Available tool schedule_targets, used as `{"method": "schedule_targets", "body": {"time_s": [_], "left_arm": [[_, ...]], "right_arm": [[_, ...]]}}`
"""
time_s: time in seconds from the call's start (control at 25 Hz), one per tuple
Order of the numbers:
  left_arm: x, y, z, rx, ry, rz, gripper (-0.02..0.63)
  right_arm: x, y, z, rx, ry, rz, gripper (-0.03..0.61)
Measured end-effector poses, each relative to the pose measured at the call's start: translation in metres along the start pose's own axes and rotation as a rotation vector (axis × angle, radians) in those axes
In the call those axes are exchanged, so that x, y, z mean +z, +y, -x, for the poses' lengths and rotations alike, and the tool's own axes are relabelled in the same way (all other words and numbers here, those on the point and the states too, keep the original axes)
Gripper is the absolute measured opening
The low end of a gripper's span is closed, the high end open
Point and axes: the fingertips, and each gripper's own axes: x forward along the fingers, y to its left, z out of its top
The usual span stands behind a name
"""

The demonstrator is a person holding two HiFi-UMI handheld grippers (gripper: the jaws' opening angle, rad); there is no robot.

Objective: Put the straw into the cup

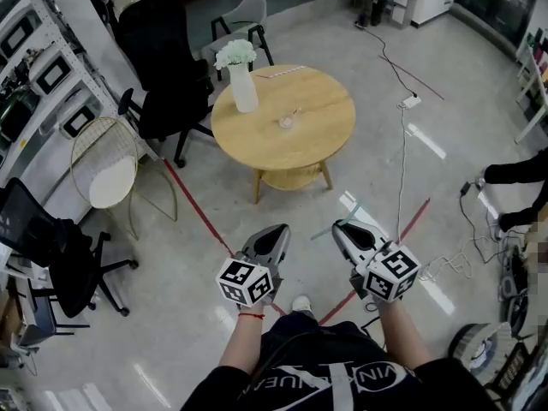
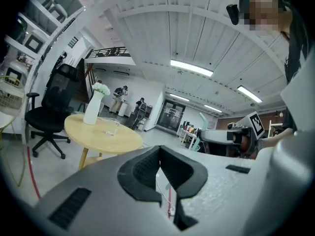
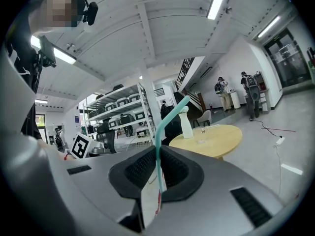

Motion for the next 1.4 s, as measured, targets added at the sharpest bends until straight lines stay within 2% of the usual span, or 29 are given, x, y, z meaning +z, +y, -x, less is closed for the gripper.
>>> {"method": "schedule_targets", "body": {"time_s": [0.44, 0.64, 0.92, 1.12, 1.4], "left_arm": [[-0.001, 0.042, -0.02, 0.007, 0.019, 0.053, 0.008], [-0.009, 0.057, -0.037, 0.015, 0.038, 0.056, 0.007], [0.026, 0.106, -0.072, 0.067, 0.014, 0.039, 0.008], [0.049, 0.131, -0.113, 0.069, 0.005, 0.021, 0.007], [0.066, 0.162, -0.154, 0.079, 0.019, 0.039, 0.008]], "right_arm": [[0.001, -0.017, -0.042, -0.001, 0.019, -0.023, 0.028], [-0.006, -0.032, -0.07, 0.025, 0.036, -0.05, 0.028], [0.02, -0.062, -0.128, 0.102, 0.028, -0.028, 0.028], [0.043, -0.092, -0.166, 0.138, 0.011, -0.02, 0.028], [0.062, -0.13, -0.207, 0.155, 0.029, -0.04, 0.028]]}}
